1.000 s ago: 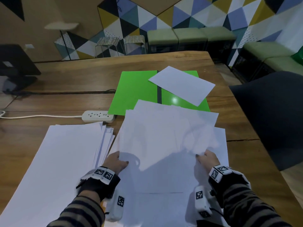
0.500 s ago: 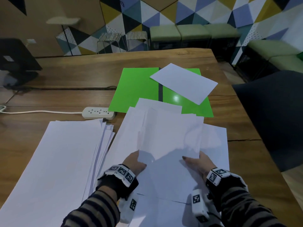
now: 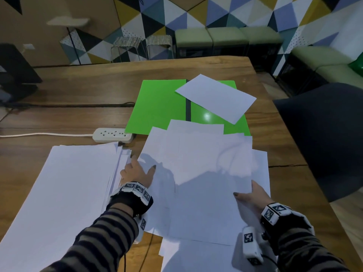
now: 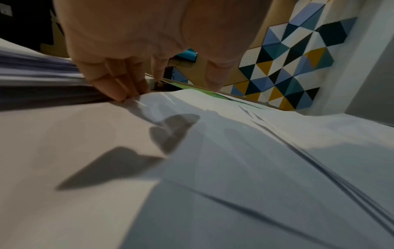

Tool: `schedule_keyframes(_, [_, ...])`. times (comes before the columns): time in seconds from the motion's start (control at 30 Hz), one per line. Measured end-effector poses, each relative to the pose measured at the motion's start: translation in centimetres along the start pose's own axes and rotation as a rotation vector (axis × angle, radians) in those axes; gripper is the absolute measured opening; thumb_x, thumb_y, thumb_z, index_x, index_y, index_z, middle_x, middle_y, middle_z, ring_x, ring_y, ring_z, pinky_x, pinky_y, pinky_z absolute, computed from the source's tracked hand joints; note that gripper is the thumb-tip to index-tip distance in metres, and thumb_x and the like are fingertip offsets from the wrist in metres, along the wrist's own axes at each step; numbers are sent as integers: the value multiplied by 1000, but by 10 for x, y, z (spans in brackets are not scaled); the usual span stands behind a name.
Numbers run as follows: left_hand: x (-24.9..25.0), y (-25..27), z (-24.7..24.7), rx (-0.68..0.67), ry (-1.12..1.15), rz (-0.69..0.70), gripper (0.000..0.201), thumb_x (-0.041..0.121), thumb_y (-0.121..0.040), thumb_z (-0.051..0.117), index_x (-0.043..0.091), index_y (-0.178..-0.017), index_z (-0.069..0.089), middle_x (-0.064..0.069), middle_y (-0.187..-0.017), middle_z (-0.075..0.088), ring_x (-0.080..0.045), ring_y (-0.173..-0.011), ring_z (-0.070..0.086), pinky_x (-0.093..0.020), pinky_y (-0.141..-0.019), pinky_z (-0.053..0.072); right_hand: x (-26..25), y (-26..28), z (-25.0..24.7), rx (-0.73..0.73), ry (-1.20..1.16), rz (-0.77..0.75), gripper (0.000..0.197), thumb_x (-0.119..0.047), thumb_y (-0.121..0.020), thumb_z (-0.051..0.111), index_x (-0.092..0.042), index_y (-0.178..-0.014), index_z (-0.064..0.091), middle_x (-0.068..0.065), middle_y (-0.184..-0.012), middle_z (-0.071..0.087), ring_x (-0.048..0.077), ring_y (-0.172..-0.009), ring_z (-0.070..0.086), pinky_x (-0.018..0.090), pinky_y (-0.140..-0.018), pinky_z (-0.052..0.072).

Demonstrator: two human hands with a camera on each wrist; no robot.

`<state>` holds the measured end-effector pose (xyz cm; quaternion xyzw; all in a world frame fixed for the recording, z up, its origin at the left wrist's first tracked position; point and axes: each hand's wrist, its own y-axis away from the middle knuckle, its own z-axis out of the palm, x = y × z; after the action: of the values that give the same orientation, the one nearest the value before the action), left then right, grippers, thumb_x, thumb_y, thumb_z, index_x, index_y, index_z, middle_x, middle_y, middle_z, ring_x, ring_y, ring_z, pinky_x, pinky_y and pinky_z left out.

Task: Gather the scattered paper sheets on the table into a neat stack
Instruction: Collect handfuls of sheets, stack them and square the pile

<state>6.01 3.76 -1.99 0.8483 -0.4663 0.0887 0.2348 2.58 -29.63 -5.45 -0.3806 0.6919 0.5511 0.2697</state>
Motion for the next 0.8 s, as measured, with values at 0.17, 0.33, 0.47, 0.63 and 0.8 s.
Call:
schedule_keyframes(0.17, [11,-14,-5,-204,162,0,45,37,-89,54,5,-122,54,-20,-123,59,-34,-108,57,-43,-95,45,-4,5,-2,13,-61,2,36,2,-77,70,-7,-108,54,14,-110,64,29,-100,60,35,-91,51])
schedule_keyframes(0.33, [25,-2,1,-384,268,49,48,39,-89,57,5,-122,55,-12,-121,60,-27,-98,56,-32,-82,43,-20,6,18,-37,-121,-60,29,3,-81,66,-5,-104,52,6,-93,64,16,-80,60,14,-59,52])
schedule_keyframes(0.47, [20,5,0,-391,283,49,58,35,-82,69,4,-127,51,-11,-126,58,-27,-106,56,-33,-87,45,-16,0,33,10,-52,-89,33,-8,-74,71,-14,-104,60,9,-107,67,27,-101,63,48,-93,50])
schedule_keyframes(0.63, [10,-1,-8,-289,303,113,32,16,-94,50,3,-123,53,-15,-121,59,-22,-94,51,-28,-81,37,-21,-2,32,-24,-194,-68,42,-9,-71,76,-9,-110,61,15,-110,68,33,-102,64,50,-93,50])
schedule_keyframes(0.8, [1,-8,-10,-55,99,114,40,14,-98,33,18,-136,46,-21,-117,59,-39,-107,54,-40,-88,45,-34,-10,29,78,-59,-84,30,0,-79,68,-3,-108,59,14,-107,63,30,-101,60,34,-82,49])
